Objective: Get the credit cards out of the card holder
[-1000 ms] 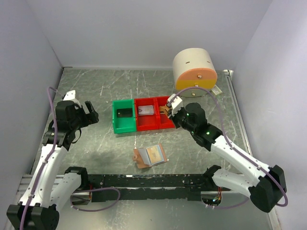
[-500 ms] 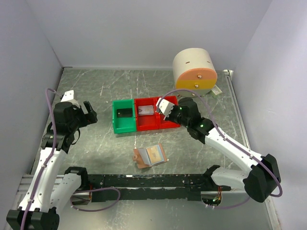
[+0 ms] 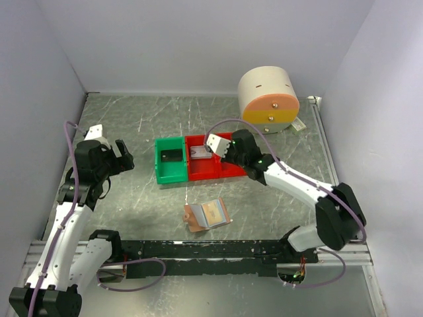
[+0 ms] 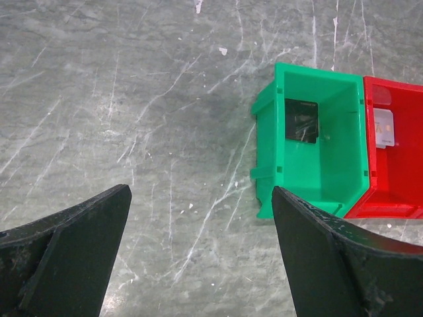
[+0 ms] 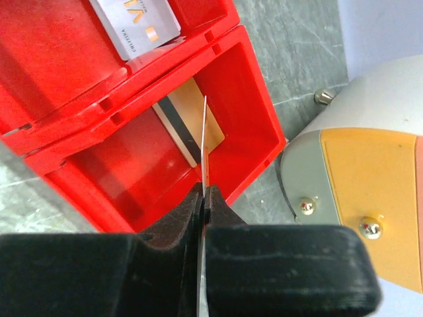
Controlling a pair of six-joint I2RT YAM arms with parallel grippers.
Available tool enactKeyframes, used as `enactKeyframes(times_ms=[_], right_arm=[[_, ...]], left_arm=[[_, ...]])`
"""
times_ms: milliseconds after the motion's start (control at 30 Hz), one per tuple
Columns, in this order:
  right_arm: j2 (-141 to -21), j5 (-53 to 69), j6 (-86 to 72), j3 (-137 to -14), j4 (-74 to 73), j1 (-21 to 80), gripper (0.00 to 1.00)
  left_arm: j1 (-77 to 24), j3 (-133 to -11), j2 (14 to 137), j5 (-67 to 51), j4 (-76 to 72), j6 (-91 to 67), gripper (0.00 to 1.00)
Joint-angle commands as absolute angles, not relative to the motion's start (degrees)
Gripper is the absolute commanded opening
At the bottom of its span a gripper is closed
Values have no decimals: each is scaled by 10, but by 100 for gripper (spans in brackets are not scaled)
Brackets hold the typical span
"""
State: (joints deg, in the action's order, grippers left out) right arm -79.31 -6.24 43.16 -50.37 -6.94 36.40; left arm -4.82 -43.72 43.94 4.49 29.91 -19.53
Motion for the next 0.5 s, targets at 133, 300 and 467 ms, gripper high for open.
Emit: enactKeyframes(times_ms=[133, 300, 467], right_arm=[[-876, -101, 443, -542, 1, 355, 0], [-896, -115, 458, -533, 39, 349, 0], [-921, -106, 474, -525, 65, 345, 0]], left_arm=[[-50, -436, 440, 60, 296, -191, 100], [-52, -438, 449, 60, 297, -191, 99], [-52, -437, 450, 59, 295, -189, 99]])
